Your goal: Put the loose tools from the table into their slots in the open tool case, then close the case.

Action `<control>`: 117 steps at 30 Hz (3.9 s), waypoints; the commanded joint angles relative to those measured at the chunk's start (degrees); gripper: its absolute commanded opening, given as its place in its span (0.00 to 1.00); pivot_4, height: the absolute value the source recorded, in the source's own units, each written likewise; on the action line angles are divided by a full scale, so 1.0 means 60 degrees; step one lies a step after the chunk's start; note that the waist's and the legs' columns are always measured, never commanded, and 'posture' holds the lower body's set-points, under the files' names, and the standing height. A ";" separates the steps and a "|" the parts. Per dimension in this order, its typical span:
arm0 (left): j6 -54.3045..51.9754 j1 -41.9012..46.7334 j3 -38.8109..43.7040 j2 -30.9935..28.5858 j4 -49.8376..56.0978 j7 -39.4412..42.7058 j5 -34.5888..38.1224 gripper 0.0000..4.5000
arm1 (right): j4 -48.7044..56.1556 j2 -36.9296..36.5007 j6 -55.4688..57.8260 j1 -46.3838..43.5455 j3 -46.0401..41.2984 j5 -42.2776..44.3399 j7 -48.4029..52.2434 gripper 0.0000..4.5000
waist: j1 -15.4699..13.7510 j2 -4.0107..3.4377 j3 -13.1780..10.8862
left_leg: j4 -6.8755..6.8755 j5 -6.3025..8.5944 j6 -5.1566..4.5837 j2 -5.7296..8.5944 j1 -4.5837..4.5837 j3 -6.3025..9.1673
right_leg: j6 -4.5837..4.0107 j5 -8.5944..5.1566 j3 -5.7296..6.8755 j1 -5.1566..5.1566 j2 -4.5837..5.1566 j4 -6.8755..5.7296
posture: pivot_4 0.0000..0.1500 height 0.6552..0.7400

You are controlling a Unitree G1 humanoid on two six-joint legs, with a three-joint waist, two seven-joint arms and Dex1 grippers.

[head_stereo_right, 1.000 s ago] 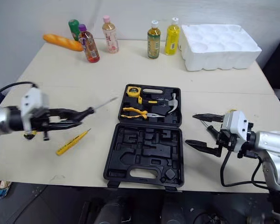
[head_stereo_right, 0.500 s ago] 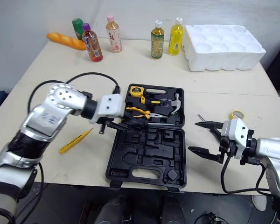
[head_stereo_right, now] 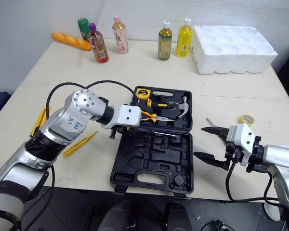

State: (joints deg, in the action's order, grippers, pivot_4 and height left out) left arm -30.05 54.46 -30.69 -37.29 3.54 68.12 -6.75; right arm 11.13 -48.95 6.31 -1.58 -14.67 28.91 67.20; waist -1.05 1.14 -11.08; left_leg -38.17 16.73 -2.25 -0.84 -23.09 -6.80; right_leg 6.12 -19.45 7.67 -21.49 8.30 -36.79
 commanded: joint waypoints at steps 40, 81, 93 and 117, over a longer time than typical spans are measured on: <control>-0.0125 0.0154 0.0125 0.0949 -0.0089 -0.0038 -0.0638 0.72 | 0.0542 0.0640 0.0004 0.0357 -0.0709 0.0651 -0.0931 1.00 | -0.0061 0.0000 0.0000 | -0.0012 0.0001 -0.0005 0.0006 -0.0009 0.0015 | 0.0000 0.0000 0.0009 0.0007 0.0006 -0.0003 | 1.00 1.00; 0.2562 -0.2831 0.3118 0.1883 -0.1454 -0.0954 0.2827 0.01 | 0.0509 0.0652 0.0386 0.0174 -0.0948 0.0391 -0.1218 1.00 | -0.0034 -0.0003 0.0003 | -0.0022 0.0003 -0.0011 0.0011 0.0000 0.0018 | 0.0004 0.0002 0.0015 0.0015 0.0008 -0.0013 | 1.00 1.00; 0.2664 -0.2662 0.2763 0.2113 -0.2009 -0.1083 0.2492 0.01 | 0.0637 0.0662 0.0396 0.0459 -0.0881 0.0302 -0.1187 1.00 | -0.0043 -0.0004 0.0003 | -0.0021 0.0003 -0.0011 0.0011 -0.0001 0.0018 | 0.0004 0.0002 0.0015 0.0015 0.0008 -0.0012 | 1.00 1.00; 0.2574 -0.3026 0.1231 0.2050 -0.3287 -0.1711 0.0555 0.01 | 0.0234 0.0859 -0.0200 0.0993 -0.0822 0.0143 -0.1044 1.00 | -0.0018 -0.0029 0.0069 | 0.0024 0.0025 -0.0008 0.0001 0.0164 0.0018 | 0.0004 0.0001 0.0007 0.0181 0.0009 0.0071 | 1.00 1.00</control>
State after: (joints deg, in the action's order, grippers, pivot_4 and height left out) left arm -12.20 39.40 -19.10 -24.20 -12.49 58.30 1.34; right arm 12.53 -44.09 6.20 4.06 -18.92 29.57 60.68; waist -1.15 0.97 -10.66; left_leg -38.03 16.89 -2.30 -0.84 -22.10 -6.68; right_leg 6.14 -19.45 7.70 -20.39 8.38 -36.33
